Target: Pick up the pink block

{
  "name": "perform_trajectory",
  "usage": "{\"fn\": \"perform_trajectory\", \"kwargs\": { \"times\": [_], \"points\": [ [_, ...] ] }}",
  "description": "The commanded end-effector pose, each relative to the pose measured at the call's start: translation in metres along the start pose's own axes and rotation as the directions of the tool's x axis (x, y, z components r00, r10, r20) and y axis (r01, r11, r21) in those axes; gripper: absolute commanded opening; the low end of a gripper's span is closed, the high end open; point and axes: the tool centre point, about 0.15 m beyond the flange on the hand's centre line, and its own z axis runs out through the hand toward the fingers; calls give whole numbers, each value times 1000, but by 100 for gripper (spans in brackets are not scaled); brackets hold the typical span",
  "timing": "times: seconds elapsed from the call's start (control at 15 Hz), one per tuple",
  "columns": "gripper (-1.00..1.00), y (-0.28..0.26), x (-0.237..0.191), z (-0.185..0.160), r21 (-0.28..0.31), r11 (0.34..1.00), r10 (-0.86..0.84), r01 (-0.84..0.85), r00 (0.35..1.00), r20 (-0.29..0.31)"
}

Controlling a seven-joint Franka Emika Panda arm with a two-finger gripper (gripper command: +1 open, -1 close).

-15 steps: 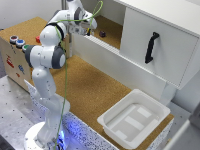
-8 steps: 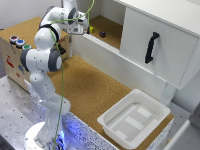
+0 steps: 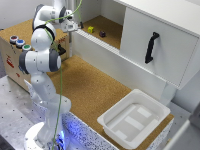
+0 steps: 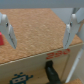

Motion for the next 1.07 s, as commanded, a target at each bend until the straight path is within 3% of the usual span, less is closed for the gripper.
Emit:
{"fn": "perform_trajectory", "kwargs": {
  "times": [0.0, 0.73, 1.0],
  "points": [
    [100, -44, 29, 10, 55, 985, -163, 162, 986, 19],
    [100, -81, 68, 33, 138, 963, -233, 230, 972, 9],
    [100, -79, 78, 42, 174, 956, -246, 235, 968, 45]
  ]
}}
